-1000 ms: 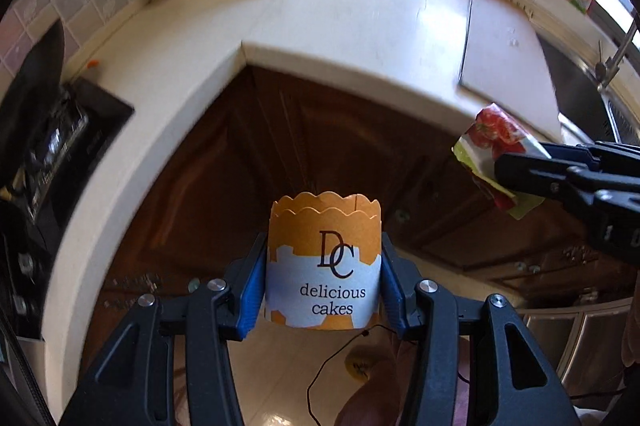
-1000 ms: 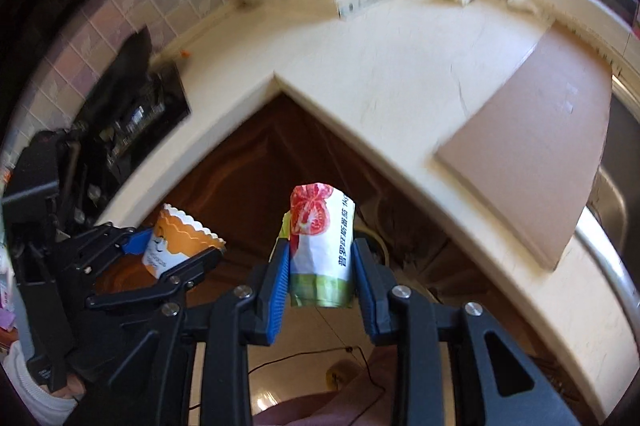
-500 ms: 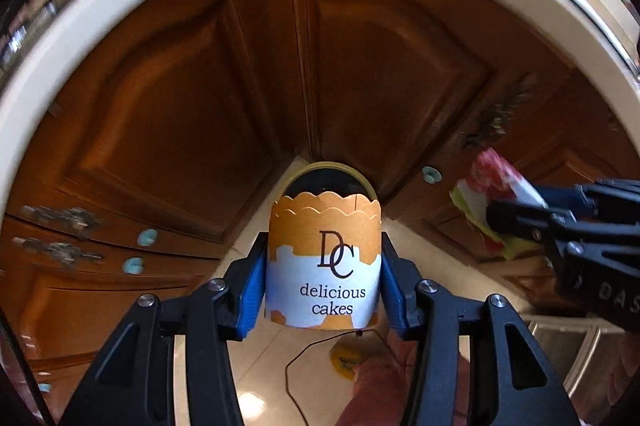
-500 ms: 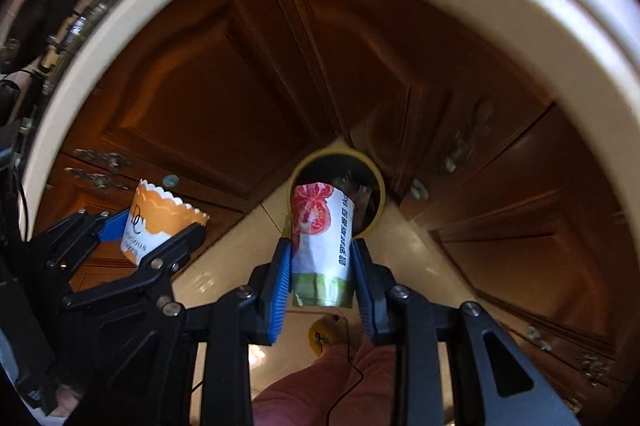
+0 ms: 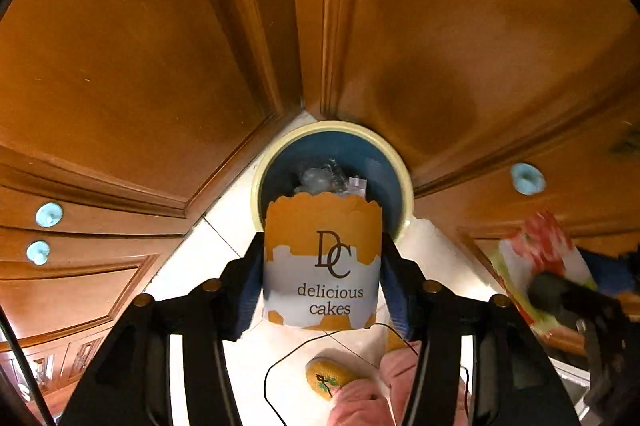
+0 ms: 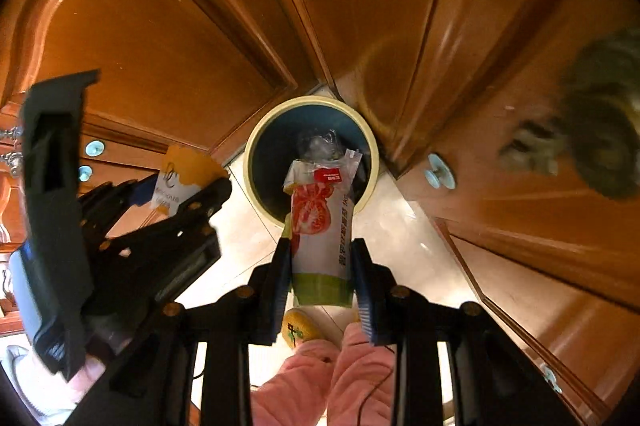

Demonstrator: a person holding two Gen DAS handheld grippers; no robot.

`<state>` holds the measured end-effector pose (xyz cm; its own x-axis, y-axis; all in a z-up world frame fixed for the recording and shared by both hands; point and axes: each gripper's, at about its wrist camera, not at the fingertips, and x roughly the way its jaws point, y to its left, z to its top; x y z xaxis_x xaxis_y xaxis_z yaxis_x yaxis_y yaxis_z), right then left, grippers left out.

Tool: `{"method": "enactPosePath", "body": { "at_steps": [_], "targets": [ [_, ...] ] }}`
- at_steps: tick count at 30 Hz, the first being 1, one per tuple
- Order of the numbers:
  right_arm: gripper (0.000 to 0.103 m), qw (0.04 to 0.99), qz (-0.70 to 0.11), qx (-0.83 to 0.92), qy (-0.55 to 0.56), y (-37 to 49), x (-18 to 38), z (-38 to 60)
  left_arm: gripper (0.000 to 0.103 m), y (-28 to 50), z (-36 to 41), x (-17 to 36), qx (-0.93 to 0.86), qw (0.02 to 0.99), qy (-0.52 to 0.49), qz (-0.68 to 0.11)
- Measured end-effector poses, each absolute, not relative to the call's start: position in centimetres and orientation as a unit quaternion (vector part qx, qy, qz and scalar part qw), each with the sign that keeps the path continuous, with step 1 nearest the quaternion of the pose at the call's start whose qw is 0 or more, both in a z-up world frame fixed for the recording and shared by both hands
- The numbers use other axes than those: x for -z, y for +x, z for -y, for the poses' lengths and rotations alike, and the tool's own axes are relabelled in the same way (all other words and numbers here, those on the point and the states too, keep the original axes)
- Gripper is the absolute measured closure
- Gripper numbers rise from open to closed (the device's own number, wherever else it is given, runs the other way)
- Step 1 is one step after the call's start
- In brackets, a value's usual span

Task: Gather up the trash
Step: 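Lift the cup and packet and carry them down to the bin, then open both tools over the bin to drop the cup and packet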

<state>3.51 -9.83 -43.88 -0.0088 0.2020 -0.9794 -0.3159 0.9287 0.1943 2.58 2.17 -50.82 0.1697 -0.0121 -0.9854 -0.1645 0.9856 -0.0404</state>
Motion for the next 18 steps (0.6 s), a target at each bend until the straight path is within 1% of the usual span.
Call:
{"method": "enactPosePath", "body": {
  "at_steps": [2, 4, 5, 6, 9, 18],
  "targets": [
    [0.073, 0.696, -0.691, -0.191, -0.038, 3.6, 44.5, 9.7, 0.047, 3.0, -2.7, 51.9, -0.057, 0.754, -0.07, -0.651],
    [0.073, 0.692, -0.694, -0.197, -0.04, 3.7, 44.9, 9.6, 0.04, 3.1, -3.3, 52.7, -0.067, 0.747, -0.067, -0.658],
    [0.073, 0.69, -0.695, -0.199, -0.04, 3.6, 45.0, 9.8, 0.034, 3.0, -3.5, 53.0, -0.072, 0.744, -0.065, -0.661],
    [0.073, 0.687, -0.697, -0.201, -0.04, 3.6, 45.1, 9.7, 0.032, 2.9, -3.6, 53.2, -0.075, 0.743, -0.063, -0.662],
    [0.073, 0.683, -0.7, -0.204, -0.041, 3.9, 45.4, 9.7, 0.027, 2.4, -4.2, 53.6, -0.085, 0.741, -0.052, -0.665],
    [0.073, 0.676, -0.702, -0.217, -0.051, 4.4, 45.2, 8.7, 0.026, 1.0, -5.9, 54.5, -0.106, 0.728, -0.056, -0.675]
  ]
}}
